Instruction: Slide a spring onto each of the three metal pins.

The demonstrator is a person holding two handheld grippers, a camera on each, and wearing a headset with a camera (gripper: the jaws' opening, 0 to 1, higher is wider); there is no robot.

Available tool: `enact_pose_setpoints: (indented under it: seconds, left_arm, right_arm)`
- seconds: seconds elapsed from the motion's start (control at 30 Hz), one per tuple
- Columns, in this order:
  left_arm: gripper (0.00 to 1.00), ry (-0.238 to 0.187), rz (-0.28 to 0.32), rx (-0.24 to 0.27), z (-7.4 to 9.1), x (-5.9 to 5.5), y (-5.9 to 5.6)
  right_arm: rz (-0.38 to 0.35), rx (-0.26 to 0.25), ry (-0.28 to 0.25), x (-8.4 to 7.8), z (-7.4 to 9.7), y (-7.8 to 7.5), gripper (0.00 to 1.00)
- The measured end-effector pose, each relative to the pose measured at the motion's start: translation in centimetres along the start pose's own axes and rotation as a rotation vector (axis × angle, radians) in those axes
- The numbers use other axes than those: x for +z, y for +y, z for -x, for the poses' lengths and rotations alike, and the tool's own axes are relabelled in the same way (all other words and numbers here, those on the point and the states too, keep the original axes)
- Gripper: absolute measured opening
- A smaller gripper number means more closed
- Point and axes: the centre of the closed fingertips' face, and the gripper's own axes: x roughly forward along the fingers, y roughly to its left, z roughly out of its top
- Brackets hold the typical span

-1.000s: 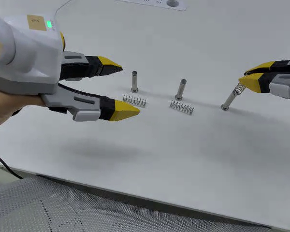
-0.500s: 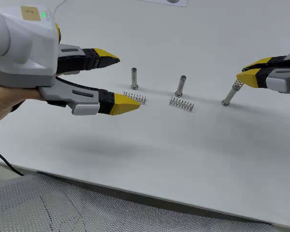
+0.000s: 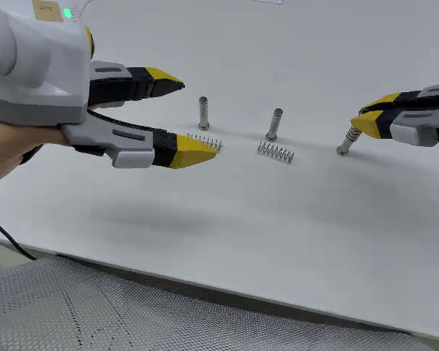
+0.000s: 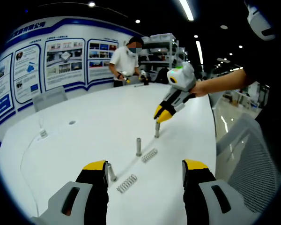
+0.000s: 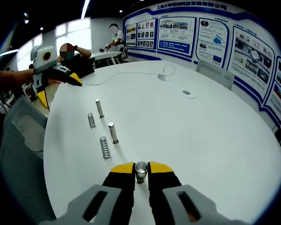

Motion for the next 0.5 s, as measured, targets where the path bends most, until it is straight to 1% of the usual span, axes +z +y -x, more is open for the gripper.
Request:
enact_pose_setpoints:
  seconds: [0.27,0.5]
  left_arm:
    - [0.65,-0.003,0.01,-0.003,-0.1,-0.1,0.1]
    - [0.65,-0.001,0.003,0.0,0.2,0.5,0.2]
  right_arm:
    - [0.009,-0.011,0.009,-0.7,-0.7,0.2,0.11]
    - [0.028,-0.017,0.033,-1.3,-1.6,0.3,0.11]
